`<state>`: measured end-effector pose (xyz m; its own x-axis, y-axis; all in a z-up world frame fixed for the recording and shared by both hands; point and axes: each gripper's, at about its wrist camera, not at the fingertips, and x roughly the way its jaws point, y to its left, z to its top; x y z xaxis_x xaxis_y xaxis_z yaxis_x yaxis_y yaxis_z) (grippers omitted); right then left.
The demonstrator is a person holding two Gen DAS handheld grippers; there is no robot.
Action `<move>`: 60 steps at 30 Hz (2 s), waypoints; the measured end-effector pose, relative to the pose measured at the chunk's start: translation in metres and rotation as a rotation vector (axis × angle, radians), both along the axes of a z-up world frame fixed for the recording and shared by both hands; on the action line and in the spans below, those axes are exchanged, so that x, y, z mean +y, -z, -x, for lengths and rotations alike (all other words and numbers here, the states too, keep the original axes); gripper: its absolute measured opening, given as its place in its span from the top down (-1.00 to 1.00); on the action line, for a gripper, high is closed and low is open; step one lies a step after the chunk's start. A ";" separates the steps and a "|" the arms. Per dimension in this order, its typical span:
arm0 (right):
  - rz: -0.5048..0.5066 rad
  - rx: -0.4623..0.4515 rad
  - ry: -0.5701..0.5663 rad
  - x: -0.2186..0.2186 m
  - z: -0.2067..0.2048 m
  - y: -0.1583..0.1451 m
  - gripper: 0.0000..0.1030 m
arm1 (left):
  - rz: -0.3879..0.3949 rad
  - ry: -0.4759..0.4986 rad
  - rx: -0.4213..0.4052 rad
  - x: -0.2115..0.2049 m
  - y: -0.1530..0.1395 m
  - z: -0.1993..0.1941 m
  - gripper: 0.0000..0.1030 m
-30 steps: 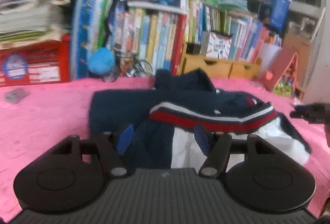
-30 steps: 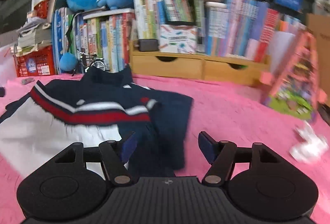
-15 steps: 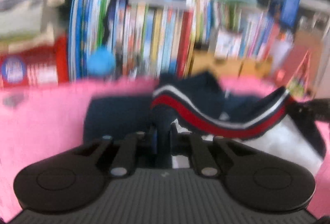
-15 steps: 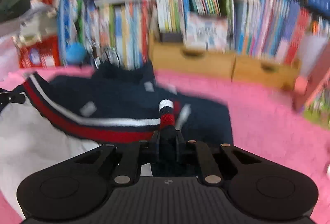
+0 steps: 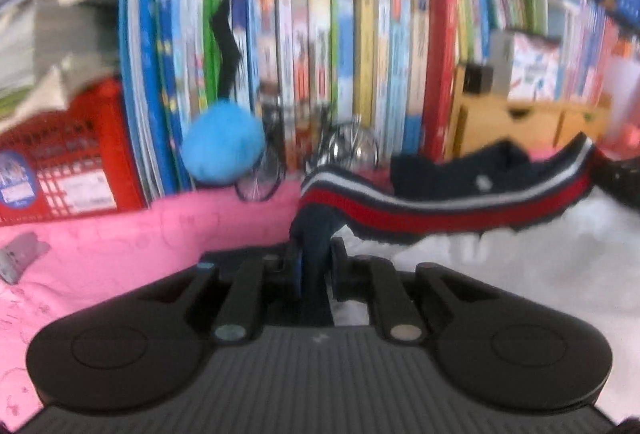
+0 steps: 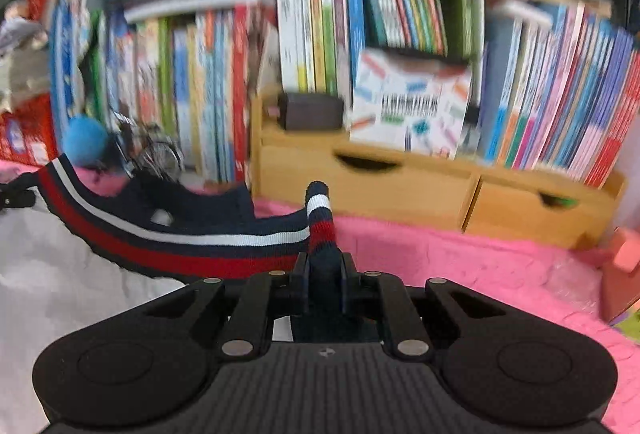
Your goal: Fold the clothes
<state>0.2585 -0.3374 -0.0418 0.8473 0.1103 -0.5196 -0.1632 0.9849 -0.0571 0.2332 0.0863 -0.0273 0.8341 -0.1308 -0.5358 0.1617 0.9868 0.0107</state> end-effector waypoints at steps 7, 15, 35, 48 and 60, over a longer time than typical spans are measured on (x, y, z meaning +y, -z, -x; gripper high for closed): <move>-0.025 0.071 0.029 -0.011 -0.020 0.036 0.52 | -0.012 -0.012 0.066 0.002 0.018 -0.008 0.36; 0.110 -0.087 0.015 -0.009 0.054 -0.015 -0.11 | -0.028 -0.106 -0.056 0.024 -0.024 0.071 0.11; -0.011 0.065 -0.093 0.102 0.188 0.032 0.96 | -0.190 -0.214 0.040 -0.023 0.020 0.154 0.06; 0.560 0.076 0.318 -0.015 0.187 0.076 0.84 | -0.135 -0.209 0.050 -0.019 0.021 0.154 0.07; 0.662 -0.207 -0.572 0.165 0.282 0.031 0.01 | -0.166 -0.088 0.005 -0.032 0.004 0.176 0.12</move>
